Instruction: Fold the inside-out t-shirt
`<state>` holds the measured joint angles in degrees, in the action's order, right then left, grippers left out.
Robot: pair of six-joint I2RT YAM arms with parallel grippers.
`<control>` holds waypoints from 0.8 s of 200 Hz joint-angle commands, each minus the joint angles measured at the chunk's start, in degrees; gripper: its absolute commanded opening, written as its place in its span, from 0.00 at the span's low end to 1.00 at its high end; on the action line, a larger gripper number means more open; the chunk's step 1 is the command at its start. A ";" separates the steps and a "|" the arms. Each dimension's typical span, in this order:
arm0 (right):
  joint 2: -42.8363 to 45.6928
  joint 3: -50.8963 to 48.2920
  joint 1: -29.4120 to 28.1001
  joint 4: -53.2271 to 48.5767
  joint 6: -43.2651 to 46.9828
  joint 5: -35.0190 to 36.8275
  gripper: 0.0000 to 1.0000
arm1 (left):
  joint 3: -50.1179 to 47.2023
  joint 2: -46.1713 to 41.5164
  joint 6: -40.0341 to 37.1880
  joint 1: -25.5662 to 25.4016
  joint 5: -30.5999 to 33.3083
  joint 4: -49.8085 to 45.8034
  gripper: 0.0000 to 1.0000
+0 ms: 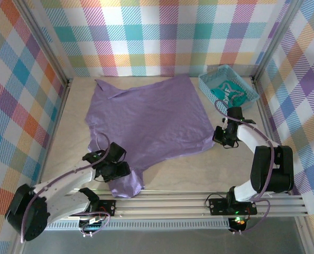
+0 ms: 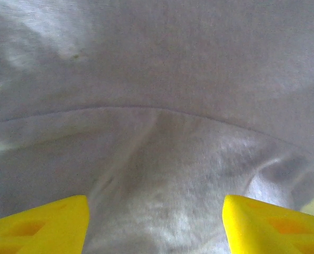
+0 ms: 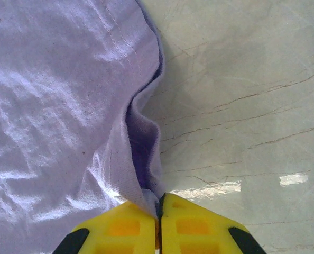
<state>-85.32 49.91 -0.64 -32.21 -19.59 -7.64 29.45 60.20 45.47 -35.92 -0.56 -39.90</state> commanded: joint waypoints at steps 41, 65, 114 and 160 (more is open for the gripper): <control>1.21 -1.19 0.38 0.17 0.94 -1.23 0.07 | 9.33 2.00 -7.56 6.21 5.56 3.51 0.72; 0.56 -1.13 0.38 0.73 0.75 -0.99 0.07 | 13.83 8.54 -10.23 16.72 4.83 13.18 0.73; -0.07 -0.66 0.38 1.57 0.45 -3.03 0.07 | 39.92 40.46 -16.31 29.30 5.61 23.05 0.75; -0.63 -0.78 0.34 1.96 0.52 -2.99 0.07 | 65.82 63.18 -20.42 33.62 2.91 14.77 0.75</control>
<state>-85.36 49.39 -0.64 -30.83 -19.62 -9.61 85.97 116.33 28.95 -3.62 3.57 -19.73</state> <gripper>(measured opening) 0.073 0.747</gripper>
